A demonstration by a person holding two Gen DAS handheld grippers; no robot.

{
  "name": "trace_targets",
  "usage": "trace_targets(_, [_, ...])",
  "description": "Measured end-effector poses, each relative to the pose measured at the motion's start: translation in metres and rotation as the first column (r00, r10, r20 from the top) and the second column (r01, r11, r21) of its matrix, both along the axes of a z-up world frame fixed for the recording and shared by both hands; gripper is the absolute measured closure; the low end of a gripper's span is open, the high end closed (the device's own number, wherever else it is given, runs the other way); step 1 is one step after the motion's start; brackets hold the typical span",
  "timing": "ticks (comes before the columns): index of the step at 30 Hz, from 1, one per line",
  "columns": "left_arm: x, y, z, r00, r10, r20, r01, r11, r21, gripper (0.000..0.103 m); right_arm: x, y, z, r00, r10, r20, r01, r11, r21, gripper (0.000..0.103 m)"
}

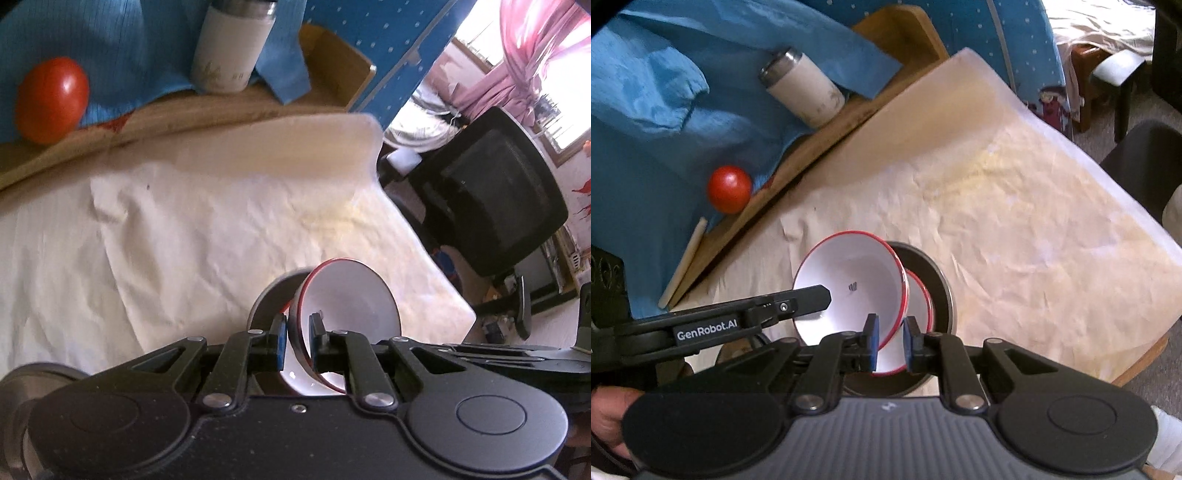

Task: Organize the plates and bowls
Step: 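Lift the white bowl with both grippers and lower it into the stacked white bowl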

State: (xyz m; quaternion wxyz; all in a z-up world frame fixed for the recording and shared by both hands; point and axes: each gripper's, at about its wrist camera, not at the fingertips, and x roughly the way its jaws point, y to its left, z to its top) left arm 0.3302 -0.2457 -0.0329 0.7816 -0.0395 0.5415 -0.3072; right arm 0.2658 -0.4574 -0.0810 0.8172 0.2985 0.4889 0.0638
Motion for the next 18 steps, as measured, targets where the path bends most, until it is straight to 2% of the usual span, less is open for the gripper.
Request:
trace_targets(12, [0.001, -0.007, -0.014, 0.998, -0.010, -0.061, 0.013, 0.999, 0.052, 0.089, 0.004, -0.001, -0.009, 0.998, 0.014, -0.054, -0.014, 1.000, 0.001, 0.086])
trace_targets(18, [0.002, -0.011, -0.015, 0.998, -0.014, -0.061, 0.018, 0.998, 0.057, 0.089, 0.006, -0.003, -0.012, 0.997, 0.016, -0.070, -0.016, 1.000, 0.003, 0.085])
